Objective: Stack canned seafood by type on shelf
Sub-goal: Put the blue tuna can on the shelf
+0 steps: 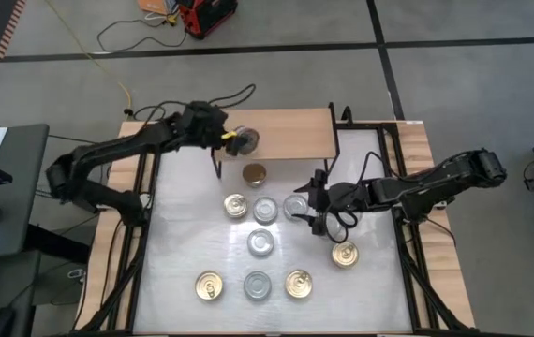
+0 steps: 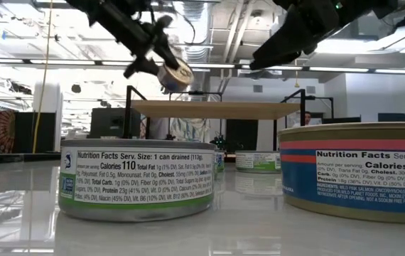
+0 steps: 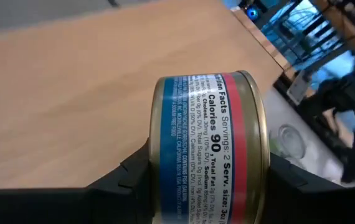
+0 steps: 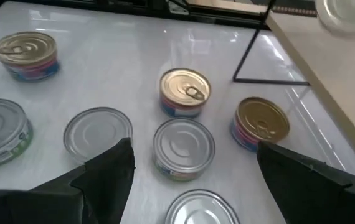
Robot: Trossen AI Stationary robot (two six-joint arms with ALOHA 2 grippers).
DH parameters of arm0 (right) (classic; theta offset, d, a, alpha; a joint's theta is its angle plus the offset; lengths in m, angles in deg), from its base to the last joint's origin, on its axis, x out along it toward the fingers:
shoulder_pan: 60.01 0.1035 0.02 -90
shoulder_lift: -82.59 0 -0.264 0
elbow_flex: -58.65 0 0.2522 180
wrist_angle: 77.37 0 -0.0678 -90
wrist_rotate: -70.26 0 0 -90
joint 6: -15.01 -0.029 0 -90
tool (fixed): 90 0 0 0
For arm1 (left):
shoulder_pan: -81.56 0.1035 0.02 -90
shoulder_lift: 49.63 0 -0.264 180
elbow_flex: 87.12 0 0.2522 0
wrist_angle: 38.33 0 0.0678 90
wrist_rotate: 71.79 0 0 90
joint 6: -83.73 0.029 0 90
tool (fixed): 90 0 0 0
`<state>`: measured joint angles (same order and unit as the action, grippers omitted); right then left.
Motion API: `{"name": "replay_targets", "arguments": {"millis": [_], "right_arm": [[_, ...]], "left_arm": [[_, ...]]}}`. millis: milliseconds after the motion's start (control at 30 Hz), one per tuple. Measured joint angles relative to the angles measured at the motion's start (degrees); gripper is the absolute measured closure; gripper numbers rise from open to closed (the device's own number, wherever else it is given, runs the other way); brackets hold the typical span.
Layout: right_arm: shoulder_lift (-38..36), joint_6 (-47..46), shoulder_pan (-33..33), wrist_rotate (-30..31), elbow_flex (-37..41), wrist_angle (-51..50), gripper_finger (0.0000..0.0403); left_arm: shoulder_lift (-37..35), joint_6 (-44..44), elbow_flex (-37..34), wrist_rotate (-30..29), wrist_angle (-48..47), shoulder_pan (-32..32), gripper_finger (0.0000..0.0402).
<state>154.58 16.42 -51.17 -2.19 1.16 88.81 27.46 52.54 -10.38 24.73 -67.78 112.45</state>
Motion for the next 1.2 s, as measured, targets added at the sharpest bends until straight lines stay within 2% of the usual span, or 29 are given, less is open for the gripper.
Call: {"name": "replay_targets", "arguments": {"millis": [167,433,567,900,1100,1200], "right_arm": [[0.0,-0.3,0.0,-0.1,0.0,0.3,0.0042],[0.0,-0.1,0.5,0.0,0.0,0.6,0.0042],[0.0,0.0,0.5,0.0,0.0,0.7,0.0042],[0.0,0.1,0.5,0.0,0.0,0.8,0.0042],[0.0,0.1,0.5,0.0,0.0,1.0,0.0042],[0.0,0.2,0.5,0.0,0.0,1.1,0.0042]], "left_arm": [[5.6,-3.8,0.1,6.8,9.1,2.4,0.022],[7.4,-5.1,0.1,8.4,8.3,3.8,0.0217],[7.3,-4.5,0.1,7.7,7.6,3.4,0.0196],[7.2,1.6,1.9,0.9,8.6,2.7,0.0133],[7.2,8.1,5.4,-4.3,5.1,2.7,0.0118],[7.2,13.9,8.2,-9.2,1.7,2.3,0.0117]]}}
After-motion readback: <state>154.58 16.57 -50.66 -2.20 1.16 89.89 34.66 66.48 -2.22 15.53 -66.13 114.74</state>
